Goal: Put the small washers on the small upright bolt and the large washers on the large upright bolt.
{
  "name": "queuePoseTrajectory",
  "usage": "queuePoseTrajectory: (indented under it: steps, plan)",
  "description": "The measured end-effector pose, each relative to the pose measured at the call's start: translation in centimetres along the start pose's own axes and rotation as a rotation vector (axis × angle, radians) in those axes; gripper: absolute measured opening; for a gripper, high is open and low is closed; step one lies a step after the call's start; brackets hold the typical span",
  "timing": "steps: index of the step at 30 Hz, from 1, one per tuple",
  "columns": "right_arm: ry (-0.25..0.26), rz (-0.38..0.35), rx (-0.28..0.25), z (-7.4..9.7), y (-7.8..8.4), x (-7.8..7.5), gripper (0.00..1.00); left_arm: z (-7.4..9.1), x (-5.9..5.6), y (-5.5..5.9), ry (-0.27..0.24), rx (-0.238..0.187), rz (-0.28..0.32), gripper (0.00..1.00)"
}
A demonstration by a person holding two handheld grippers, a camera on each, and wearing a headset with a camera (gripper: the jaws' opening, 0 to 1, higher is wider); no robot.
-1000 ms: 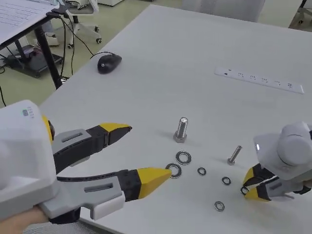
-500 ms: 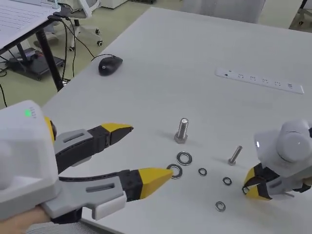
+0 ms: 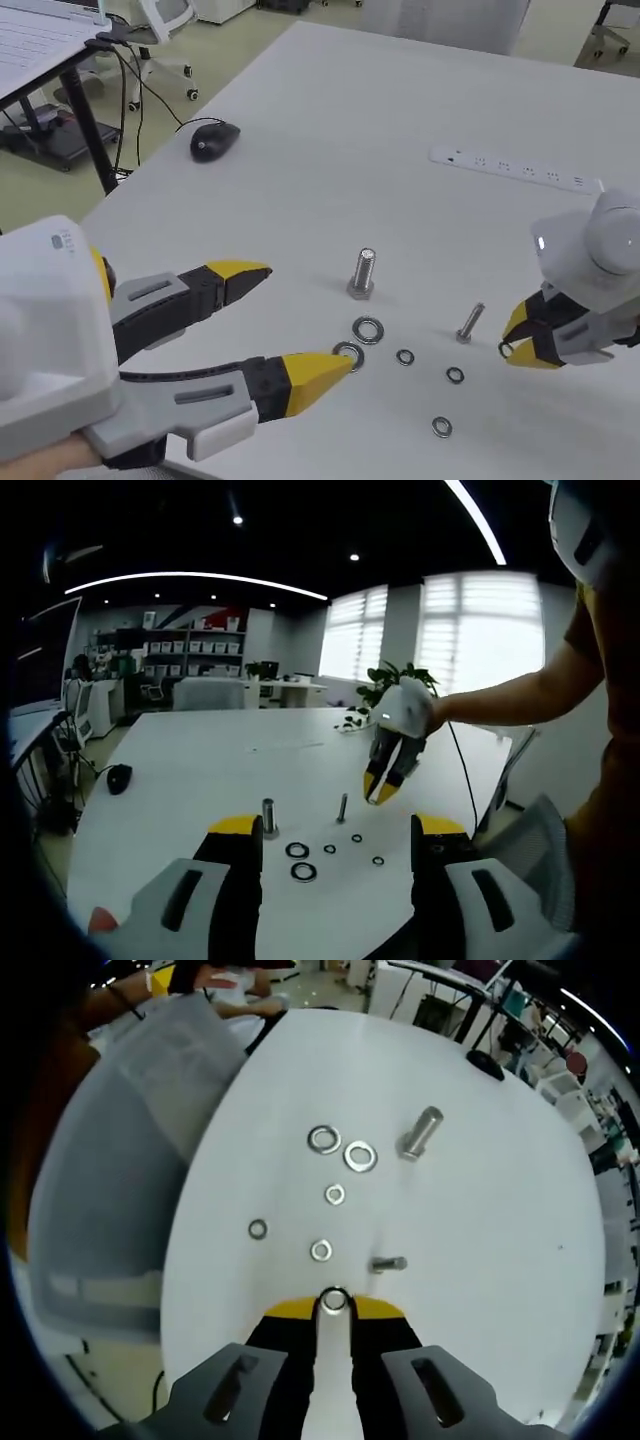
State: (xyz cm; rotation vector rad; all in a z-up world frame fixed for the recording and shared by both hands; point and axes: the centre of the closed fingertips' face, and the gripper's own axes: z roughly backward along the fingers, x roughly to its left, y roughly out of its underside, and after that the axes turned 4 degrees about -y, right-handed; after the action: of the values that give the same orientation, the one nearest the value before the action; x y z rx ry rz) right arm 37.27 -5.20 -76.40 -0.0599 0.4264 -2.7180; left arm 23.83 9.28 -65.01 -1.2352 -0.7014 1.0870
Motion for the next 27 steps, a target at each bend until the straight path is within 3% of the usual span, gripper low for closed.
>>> queuePoseTrajectory:
  steps: [7,15,27]
  plan:
    - [0.023,0.027,0.011,1.2,-1.2,-1.5,0.12,-0.1,-0.1,0.0,0.006,-0.002,0.004,0.59]
    - [0.032,0.051,0.016,1.3,-2.6,-3.2,0.12,-0.3,-0.1,-0.3,0.007,-0.008,0.008,0.59]
    - [-0.009,0.049,0.049,0.0,-2.3,-3.5,0.12,-0.3,0.2,-0.2,-0.003,-0.007,0.016,0.59]
